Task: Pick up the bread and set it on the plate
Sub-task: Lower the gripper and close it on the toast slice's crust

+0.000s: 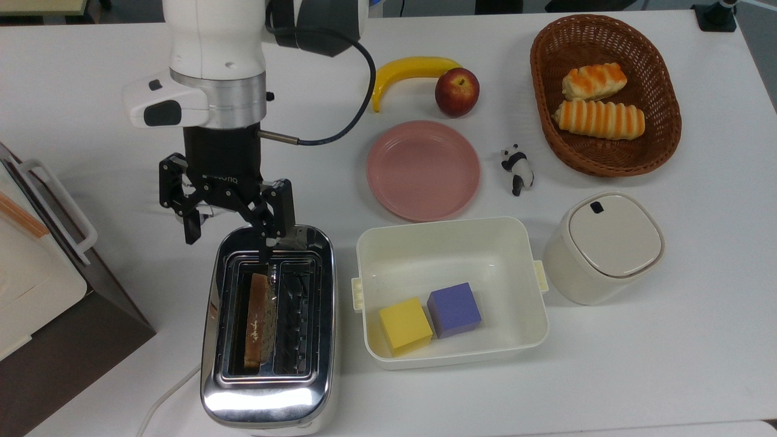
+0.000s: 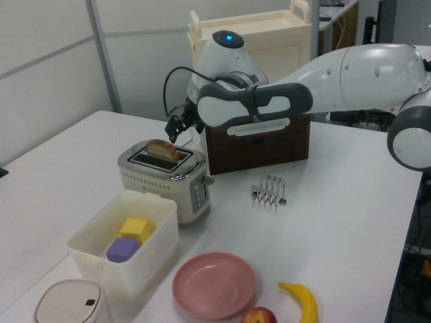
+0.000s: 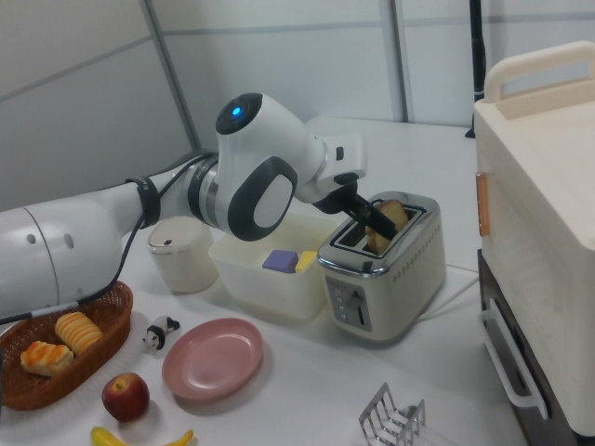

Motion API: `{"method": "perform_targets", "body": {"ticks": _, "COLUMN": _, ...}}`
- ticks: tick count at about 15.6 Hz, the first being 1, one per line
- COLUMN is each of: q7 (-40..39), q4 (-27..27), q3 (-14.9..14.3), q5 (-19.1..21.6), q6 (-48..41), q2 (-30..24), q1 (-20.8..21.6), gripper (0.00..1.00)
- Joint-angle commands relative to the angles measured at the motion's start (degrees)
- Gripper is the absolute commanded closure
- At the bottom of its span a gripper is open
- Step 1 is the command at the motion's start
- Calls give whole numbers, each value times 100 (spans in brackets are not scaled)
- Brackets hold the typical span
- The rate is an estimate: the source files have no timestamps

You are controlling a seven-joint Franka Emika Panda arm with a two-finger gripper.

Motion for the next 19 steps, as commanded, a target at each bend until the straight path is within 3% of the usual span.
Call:
{"method": "perform_targets", "body": {"ticks": 1, "q7": 190, "q4": -107, "q3": 81, "q5": 89, "q6": 453, "q2": 64, "q1": 98, "gripper": 0}}
{"method": "perform_targets", "body": {"ticks": 10, "q7": 138, "q4": -107, "q3": 223, "q5": 36, "q6": 937, "q2": 328, "q1": 107, "gripper": 3}}
{"method": "perform_targets", "body": {"ticks": 12, "q7": 102, "q4": -115, "q3": 223, "q5": 19, "q6": 946, "q2": 336, "q1": 107, "gripper": 23}}
{"method": "perform_targets", "body": {"ticks": 14, "q7": 102, "q4": -115, "q3": 223, "q5": 27, "q6": 946, "q2": 336, "q1": 98, "gripper": 52}}
{"method": "perform_targets", "body": {"ticks": 19, "q7": 102, "q4": -98, "q3": 223, "q5": 45, "q6": 955, "q2": 328, "q1": 81, "gripper": 93}}
